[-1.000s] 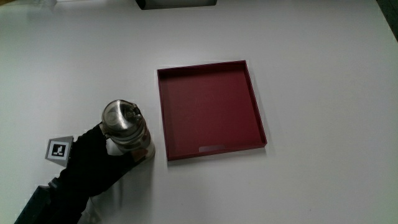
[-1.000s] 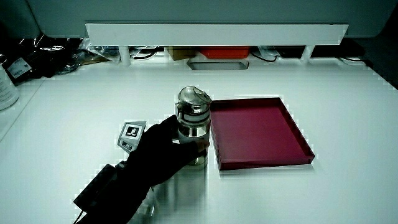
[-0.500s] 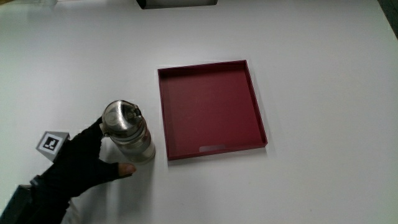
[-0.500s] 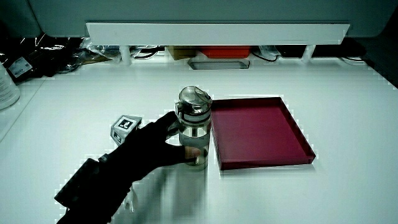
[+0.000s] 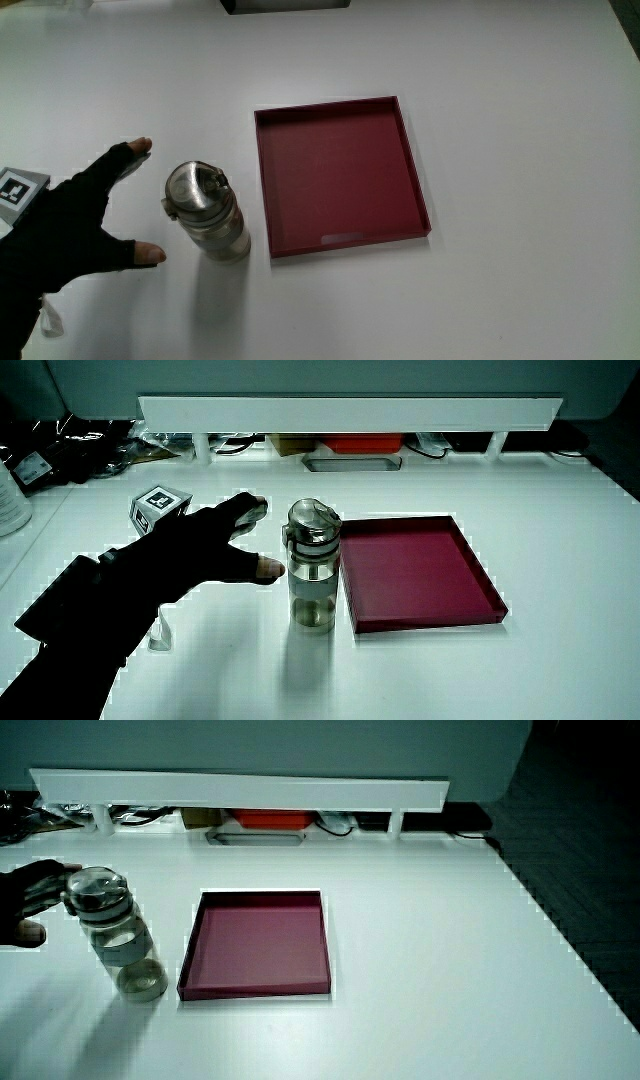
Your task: Place bottle
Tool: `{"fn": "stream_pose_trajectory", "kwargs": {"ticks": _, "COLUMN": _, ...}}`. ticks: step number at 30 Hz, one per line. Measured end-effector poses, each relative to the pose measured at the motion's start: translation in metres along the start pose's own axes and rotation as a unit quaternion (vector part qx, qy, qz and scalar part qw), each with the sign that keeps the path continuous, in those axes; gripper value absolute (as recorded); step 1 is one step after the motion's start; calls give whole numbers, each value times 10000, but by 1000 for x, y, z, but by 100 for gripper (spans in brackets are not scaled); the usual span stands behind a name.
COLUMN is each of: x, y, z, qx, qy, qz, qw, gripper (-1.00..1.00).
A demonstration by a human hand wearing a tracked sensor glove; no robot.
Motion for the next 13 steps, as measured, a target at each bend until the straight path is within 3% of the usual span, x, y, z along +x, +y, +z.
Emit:
{"fn": "stream_pose_trajectory", "kwargs": {"ticks": 8, "x": 13, "y": 5, "z": 2, "qx": -111, "qy": 466, "qz": -84, "qw": 9988, "gripper": -100}}
{"fn": "stream_pose_trajectory", "kwargs": {"ticks": 13, "x": 10, "y": 4, "z": 0, "qx": -168, "qy": 409, "qz": -51, "qw": 9990, "gripper": -100}}
